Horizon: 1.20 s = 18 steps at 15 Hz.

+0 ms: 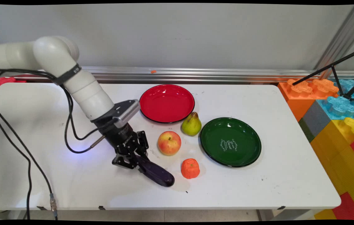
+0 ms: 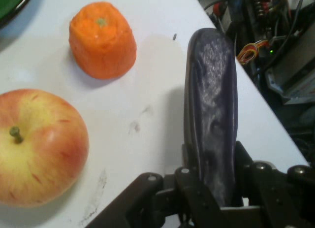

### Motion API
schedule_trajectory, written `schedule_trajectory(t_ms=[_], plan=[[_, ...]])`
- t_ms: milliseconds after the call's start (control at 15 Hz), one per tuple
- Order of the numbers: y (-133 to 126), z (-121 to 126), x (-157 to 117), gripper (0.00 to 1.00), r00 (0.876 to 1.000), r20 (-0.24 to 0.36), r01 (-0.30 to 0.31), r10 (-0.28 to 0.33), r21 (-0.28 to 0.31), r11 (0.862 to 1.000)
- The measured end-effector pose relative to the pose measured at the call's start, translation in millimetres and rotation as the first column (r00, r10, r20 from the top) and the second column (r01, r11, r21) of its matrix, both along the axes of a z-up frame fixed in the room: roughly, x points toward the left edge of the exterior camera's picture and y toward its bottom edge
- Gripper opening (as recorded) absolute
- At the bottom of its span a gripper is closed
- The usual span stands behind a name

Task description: Place the picked object on the table

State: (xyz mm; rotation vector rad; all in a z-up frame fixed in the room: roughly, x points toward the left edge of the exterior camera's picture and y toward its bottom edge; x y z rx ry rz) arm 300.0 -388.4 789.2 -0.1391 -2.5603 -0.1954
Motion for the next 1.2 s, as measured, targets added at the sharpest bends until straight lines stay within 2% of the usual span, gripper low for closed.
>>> schedule_trajectory(t_ms=[333,733,800,1200], plan=[[-2.3,-22.5,0.0,0.0,1.0,0.002,0.01,-0.01,-0.018,1.0],[-2.1,-35.0,1.5,0.0,1.0,0.001,0.02,-0.02,-0.031,0.999],[-1.6,-36.2,2.1,1.0,1.0,0.0,0.021,-0.021,-0.032,0.999],[-0.9,-37.3,3.5,1.0,1.0,-0.003,0.023,-0.024,-0.036,0.999]])
